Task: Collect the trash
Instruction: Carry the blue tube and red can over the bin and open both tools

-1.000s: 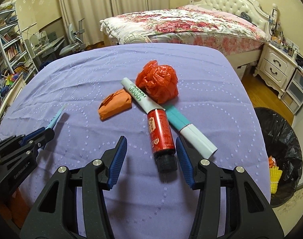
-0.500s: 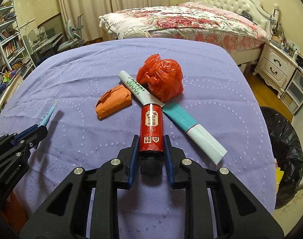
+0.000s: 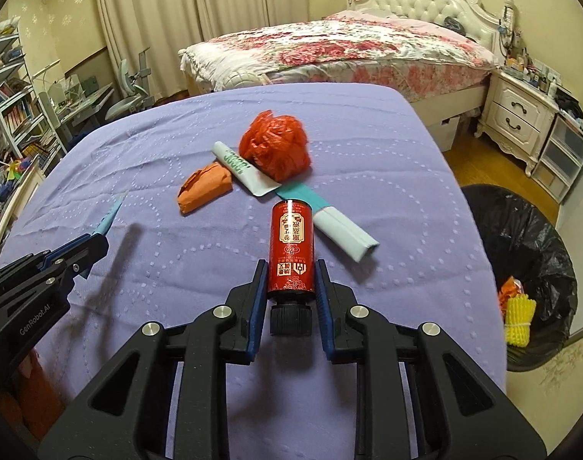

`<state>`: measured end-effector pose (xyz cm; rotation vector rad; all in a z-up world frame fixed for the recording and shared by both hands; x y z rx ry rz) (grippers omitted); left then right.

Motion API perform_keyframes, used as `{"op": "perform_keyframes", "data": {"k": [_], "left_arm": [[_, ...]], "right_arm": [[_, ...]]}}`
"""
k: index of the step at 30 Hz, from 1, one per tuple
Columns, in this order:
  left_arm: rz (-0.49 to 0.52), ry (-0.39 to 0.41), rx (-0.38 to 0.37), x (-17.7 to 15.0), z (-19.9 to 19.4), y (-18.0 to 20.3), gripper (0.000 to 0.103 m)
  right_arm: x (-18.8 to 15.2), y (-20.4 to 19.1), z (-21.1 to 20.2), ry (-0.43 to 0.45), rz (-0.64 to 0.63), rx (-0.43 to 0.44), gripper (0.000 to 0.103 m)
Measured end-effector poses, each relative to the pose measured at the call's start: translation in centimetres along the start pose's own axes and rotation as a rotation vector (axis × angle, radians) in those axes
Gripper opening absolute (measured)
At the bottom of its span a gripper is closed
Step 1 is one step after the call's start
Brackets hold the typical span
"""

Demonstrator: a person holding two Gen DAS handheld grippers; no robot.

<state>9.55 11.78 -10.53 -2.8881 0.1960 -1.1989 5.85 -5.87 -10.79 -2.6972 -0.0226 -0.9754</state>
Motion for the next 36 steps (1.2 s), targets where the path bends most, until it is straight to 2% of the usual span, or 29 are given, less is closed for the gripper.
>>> {"op": "perform_keyframes", "data": {"k": [11,25,36], "left_arm": [[0.077,0.023,-0.05,1.5,-0.6,4.9,0.02],[0.217,0.046,-0.188,4.3,0.6,16.4,0.02],[0.32,0.042,-0.202,6.7,3.9,23.5,0.02]], "right_arm": [[0.6,5.8,-2.1,0.064,0.091,-0.062,0.023],[2.3,16.1,-5.1,0.152,0.227,-0.202,0.023],[2.9,21.4,-5.5,0.176,0.298,-0.254,0.023]]}}
Point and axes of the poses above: each gripper's, at about its wrist camera, not at the fingertips, and z roughly the way its jaws point, y to its right, x to its top, the point moved 10 cm from there along z, roughly the way its jaws point, and after that the axes turned 12 degrees about z, right-handed, at the moved point
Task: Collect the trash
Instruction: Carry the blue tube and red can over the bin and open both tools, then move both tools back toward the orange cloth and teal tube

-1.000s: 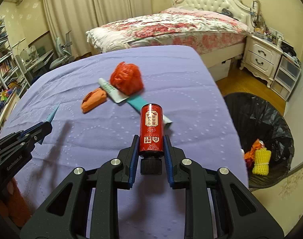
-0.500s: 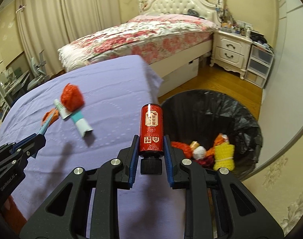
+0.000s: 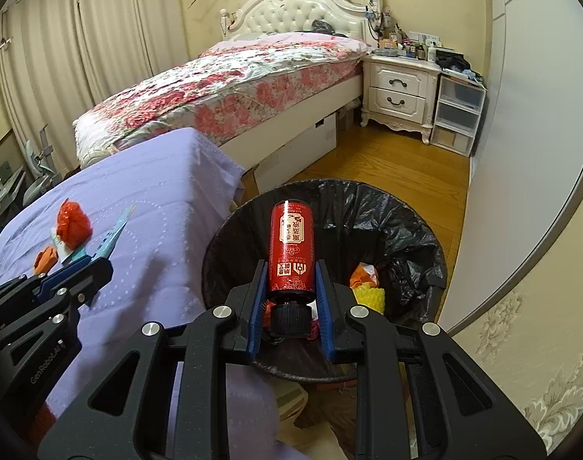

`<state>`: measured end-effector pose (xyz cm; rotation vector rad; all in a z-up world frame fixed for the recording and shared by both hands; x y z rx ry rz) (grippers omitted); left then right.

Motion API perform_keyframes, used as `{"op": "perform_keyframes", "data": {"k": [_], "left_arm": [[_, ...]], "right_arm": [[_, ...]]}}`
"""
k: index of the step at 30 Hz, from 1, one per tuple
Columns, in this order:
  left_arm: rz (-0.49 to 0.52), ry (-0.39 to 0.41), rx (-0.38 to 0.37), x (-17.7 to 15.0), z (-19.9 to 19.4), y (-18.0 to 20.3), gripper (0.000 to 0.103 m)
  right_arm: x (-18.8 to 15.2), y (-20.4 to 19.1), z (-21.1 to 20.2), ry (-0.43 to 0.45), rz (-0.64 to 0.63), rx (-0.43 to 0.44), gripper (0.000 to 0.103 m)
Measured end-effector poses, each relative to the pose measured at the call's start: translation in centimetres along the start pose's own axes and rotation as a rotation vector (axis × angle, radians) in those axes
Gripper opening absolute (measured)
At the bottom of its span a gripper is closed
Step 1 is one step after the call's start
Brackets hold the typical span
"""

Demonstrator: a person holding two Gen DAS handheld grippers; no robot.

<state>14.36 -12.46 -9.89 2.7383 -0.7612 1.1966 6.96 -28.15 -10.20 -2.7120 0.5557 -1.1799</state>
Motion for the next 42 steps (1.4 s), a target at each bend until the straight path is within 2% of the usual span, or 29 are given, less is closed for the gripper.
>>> {"op": "perform_keyframes", "data": {"k": [5,16,17,20,21,22,26,30,34,42], "left_arm": [[0.043,-0.006,0.009,1.7,2.0,1.3,0.02],[0.131,-0.036,0.016,3.5,5.2,3.9,0.02],[0.137,-0.042,0.017,3.5,5.4,4.0,0.024],[0.119,-0.053,0.024,3.4,5.7,3.8,0.053],[0.11,-0.05,0.024,3.4,5.6,3.6,0.055],[0.104,-0.048,0.025,3.5,5.5,3.5,0.056],[0.082,-0.049,0.032,3.4,5.2,2.9,0.07],[0.061,-0.048,0.036,3.1,4.5,2.5,0.073],[0.055,-0.045,0.045,2.8,3.9,1.8,0.074],[0.037,-0.036,0.049,2.6,2.7,1.0,0.075]], "right_arm": [[0.6,1.2,1.1,-0.008,0.021,-0.011,0.023],[2.0,3.7,3.0,-0.01,0.07,-0.049,0.024],[2.1,3.8,3.0,-0.011,0.074,-0.05,0.024],[2.2,4.3,3.1,-0.005,0.088,-0.058,0.033],[2.3,4.5,3.1,-0.001,0.09,-0.061,0.038],[2.3,4.6,3.1,0.002,0.092,-0.066,0.038],[2.1,4.7,3.0,0.003,0.091,-0.072,0.038],[2.1,4.7,2.8,0.005,0.086,-0.072,0.039],[1.8,4.2,2.2,0.015,0.078,-0.07,0.045],[1.4,3.5,1.0,0.021,0.076,-0.062,0.046]]}}
Point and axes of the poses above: each gripper's, at about its wrist camera, not at the fingertips, and z roughly the way its jaws point, y to its right, x to its top, the point moved 10 cm from there along z, roughly the way its jaws point, and after that the axes turned 12 degrees about z, right-handed, at the moved point
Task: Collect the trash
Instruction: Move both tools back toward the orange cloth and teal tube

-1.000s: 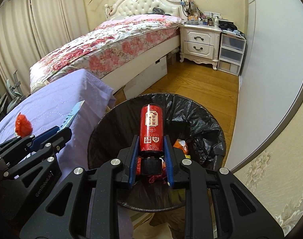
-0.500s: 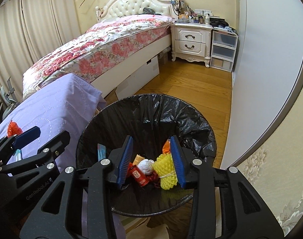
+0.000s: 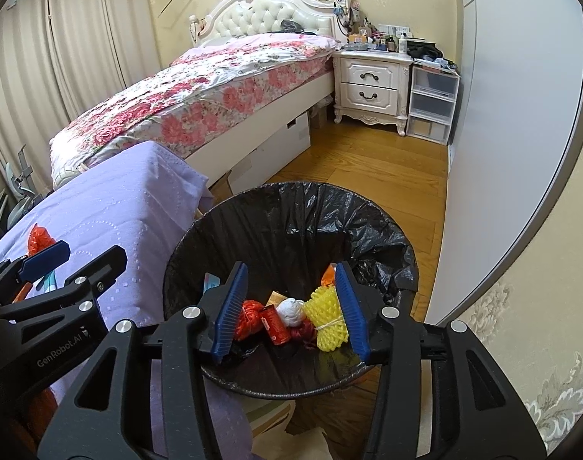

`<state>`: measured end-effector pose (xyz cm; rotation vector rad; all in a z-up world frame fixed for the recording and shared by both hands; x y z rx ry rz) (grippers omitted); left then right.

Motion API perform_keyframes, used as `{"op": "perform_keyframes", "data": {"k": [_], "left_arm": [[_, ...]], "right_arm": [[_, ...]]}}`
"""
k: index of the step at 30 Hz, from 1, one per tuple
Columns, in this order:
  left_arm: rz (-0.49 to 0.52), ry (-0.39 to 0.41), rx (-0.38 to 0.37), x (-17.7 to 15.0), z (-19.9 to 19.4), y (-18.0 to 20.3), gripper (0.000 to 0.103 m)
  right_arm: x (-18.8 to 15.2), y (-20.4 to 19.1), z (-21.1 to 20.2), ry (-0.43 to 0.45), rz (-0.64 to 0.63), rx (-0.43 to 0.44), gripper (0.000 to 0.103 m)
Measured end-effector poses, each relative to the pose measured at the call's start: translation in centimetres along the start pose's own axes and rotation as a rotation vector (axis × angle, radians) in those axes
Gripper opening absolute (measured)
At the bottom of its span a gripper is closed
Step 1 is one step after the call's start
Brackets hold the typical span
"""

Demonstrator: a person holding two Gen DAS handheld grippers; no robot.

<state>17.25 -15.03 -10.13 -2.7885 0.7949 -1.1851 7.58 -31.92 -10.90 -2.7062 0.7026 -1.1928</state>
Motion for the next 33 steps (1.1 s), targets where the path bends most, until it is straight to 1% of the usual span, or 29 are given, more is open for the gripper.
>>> {"op": "perform_keyframes", "data": {"k": [5,10,20,24,27,33], "left_arm": [[-0.016,0.012,0.017,-0.7,-1.3,-1.5,0.075],[-0.056,0.003,0.063,-2.5,-2.5,-4.4,0.075],[-0.18,-0.056,0.177,-8.3,-4.5,-12.5,0.075],[-0.238,-0.092,0.218,-10.6,-4.4,-15.7,0.075],[-0.271,-0.117,0.23,-11.5,-4.1,-17.5,0.075],[-0.265,-0.147,0.236,-11.9,-3.0,-19.4,0.075]], "right_arm": [[-0.6,-1.2,-0.6,-0.006,-0.018,0.022,0.047],[-1.8,-3.8,-1.0,-0.024,-0.058,0.065,0.047],[-5.0,-10.6,-1.4,-0.074,-0.173,0.159,0.047],[-6.3,-13.1,-1.5,-0.091,-0.22,0.188,0.047],[-7.0,-14.8,-1.3,-0.106,-0.249,0.204,0.047],[-7.9,-17.3,-0.6,-0.129,-0.294,0.216,0.047]]}}
Point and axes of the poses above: each gripper's, at about its wrist camera, not at the fingertips, and z roughly the way its jaws point, y to its right, x to its top, the point moved 10 cm from there along z, roughly the way its jaws point, and after that the axes turned 12 degrees about z, right-handed, at the moved point
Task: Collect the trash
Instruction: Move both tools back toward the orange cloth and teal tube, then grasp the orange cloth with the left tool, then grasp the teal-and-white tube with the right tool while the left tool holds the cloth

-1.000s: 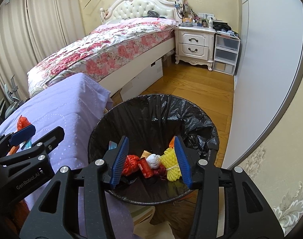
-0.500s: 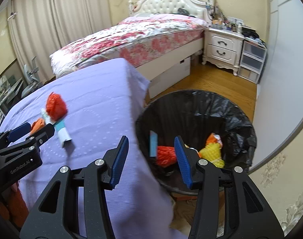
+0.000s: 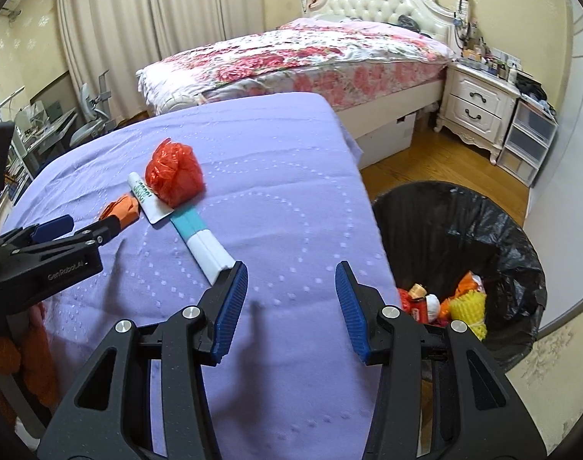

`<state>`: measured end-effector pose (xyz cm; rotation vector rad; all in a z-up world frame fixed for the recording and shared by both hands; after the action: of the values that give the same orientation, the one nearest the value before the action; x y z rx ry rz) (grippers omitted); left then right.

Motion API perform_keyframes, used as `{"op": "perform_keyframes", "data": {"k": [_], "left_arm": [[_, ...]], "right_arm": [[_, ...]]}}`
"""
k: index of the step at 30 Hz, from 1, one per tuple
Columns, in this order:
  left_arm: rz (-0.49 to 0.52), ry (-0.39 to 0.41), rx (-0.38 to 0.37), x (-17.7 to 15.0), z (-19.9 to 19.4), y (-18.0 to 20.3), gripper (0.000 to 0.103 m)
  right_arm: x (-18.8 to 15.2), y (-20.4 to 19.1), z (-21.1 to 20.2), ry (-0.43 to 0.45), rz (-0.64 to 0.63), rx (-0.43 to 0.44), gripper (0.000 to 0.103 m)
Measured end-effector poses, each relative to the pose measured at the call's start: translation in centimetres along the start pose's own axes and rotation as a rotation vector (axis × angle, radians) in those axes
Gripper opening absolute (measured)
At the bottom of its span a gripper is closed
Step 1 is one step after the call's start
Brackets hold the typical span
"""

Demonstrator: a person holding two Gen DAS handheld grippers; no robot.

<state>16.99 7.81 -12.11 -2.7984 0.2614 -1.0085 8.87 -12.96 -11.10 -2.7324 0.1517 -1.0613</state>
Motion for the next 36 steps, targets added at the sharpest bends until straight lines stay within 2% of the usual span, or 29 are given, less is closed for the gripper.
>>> {"op": "perform_keyframes", "data": {"k": [2,4,7,9,10,16,24,36], "left_arm": [[0.004,-0.011,-0.018,-0.1,0.7,-0.3,0.075],[0.014,-0.023,-0.048,-0.1,1.2,-0.1,0.069],[0.032,-0.022,-0.085,-0.1,1.5,0.2,0.054],[0.053,-0.01,-0.09,-0.1,1.3,0.5,0.037],[0.063,-0.005,-0.087,-0.2,1.2,0.6,0.035],[0.061,0.007,-0.1,-0.7,0.3,0.6,0.033],[0.01,0.005,-0.084,-2.6,-1.1,-1.3,0.033],[-0.055,-0.005,-0.038,-4.8,-1.9,-4.4,0.033]], "right_arm": [[0.1,-0.6,0.4,-0.007,-0.01,0.004,0.047],[0.3,-1.3,0.8,-0.012,-0.019,0.007,0.047],[0.5,-2.0,1.2,-0.016,-0.028,0.012,0.047],[0.5,-2.4,1.2,-0.015,-0.033,0.017,0.047],[0.5,-2.6,1.1,-0.015,-0.036,0.019,0.047],[0.3,-3.2,0.9,-0.012,-0.044,0.026,0.047],[0.8,-3.8,0.2,0.007,-0.052,0.039,0.047],[0.0,-6.9,2.0,-0.041,-0.112,0.072,0.045]]}}
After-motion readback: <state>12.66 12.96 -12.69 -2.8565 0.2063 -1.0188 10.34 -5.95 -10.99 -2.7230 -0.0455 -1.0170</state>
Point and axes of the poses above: each gripper's, at about its wrist camera, not at the fingertips, and z roughly the way its jaws point, y to its right, x to its top, the point moved 10 cm from there along z, roughly the way its jaws point, and after that the axes turned 12 degrees about z, right-handed, at the moved point
